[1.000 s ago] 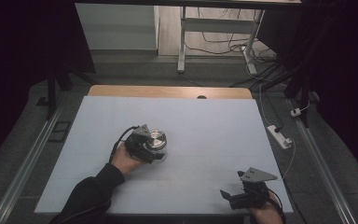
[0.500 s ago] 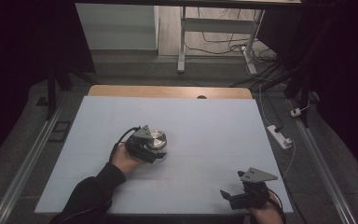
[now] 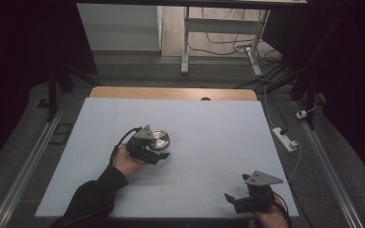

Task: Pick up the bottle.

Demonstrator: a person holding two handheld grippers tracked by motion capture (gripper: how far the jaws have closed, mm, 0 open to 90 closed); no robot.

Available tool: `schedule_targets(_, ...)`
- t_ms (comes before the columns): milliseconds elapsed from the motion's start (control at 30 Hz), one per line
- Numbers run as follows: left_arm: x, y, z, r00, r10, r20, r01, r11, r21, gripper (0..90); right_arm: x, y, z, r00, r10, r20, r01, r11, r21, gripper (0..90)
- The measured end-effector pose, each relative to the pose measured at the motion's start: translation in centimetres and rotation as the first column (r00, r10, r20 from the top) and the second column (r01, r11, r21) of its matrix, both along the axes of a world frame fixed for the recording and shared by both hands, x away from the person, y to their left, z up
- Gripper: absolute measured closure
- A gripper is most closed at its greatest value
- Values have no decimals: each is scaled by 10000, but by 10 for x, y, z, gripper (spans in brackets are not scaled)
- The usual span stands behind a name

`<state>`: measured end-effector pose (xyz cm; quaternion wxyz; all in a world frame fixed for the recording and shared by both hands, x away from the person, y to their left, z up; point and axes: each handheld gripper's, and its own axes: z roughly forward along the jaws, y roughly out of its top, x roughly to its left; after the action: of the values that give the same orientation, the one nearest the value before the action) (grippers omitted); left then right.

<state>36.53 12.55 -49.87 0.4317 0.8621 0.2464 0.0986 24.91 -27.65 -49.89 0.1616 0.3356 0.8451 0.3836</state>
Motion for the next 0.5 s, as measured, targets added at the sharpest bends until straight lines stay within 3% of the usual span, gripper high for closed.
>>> schedule_targets(200, -11, -9, 16, 9992, -403, 8, 403, 9991, -112, 150, 0, 0, 0, 10000, 18, 15, -18, 10000, -52, 36)
schedule_targets(500, -27, -28, 29, 9913, -1316, 23, 1314, 9905, 406, 150, 0, 1, -1, 10000, 45, 28, -44, 9999, -162, 38)
